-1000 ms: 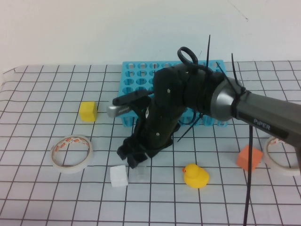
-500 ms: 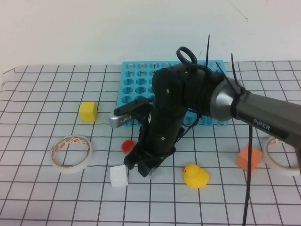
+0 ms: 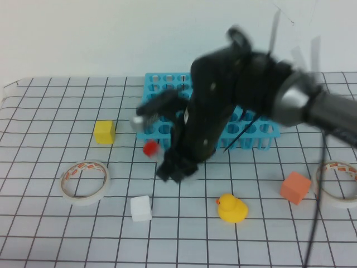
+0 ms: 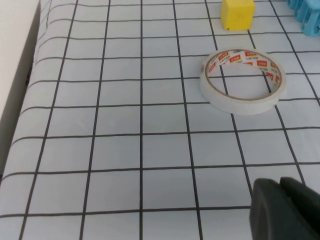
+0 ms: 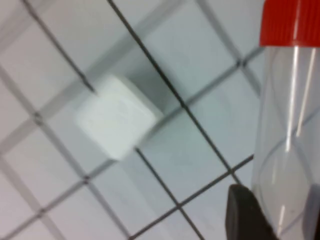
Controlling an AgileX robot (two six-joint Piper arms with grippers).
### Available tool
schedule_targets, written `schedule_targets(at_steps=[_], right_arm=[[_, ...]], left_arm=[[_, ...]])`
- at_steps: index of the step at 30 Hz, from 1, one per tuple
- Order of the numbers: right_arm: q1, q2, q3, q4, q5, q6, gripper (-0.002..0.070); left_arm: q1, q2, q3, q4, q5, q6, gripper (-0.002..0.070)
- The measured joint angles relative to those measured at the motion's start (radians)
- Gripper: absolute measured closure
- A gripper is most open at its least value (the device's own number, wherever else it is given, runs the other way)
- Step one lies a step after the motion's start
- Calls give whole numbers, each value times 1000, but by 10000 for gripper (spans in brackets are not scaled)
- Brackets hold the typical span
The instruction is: Place the test tubes
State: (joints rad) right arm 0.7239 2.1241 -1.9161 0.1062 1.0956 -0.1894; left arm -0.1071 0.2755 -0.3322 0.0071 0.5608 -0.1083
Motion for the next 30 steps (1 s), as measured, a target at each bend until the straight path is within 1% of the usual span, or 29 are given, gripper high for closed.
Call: schedule_targets(at_steps=[4, 7, 12, 15, 18, 25, 30], right_arm=[[16, -130, 17, 39, -78, -49, 441], [53, -235, 72, 64, -169, -71, 441], [135, -345, 209, 85, -345, -85, 441], [189, -379, 315, 87, -486, -113, 441], [246, -403, 445, 93, -626, -121, 441], [339, -444, 717, 104, -1004, -125, 442], [359, -460, 801, 110, -1203, -125, 442]], left_arm=[[0, 0, 0, 0, -25, 0, 677], [0, 0, 0, 0, -111, 0, 676], [0, 0, 0, 0, -363, 0, 676], [0, 0, 0, 0, -514, 0, 676], [0, 0, 0, 0, -598, -9, 676], [0, 0, 0, 4, -623, -102, 676], [0, 0, 0, 8, -618, -210, 676]])
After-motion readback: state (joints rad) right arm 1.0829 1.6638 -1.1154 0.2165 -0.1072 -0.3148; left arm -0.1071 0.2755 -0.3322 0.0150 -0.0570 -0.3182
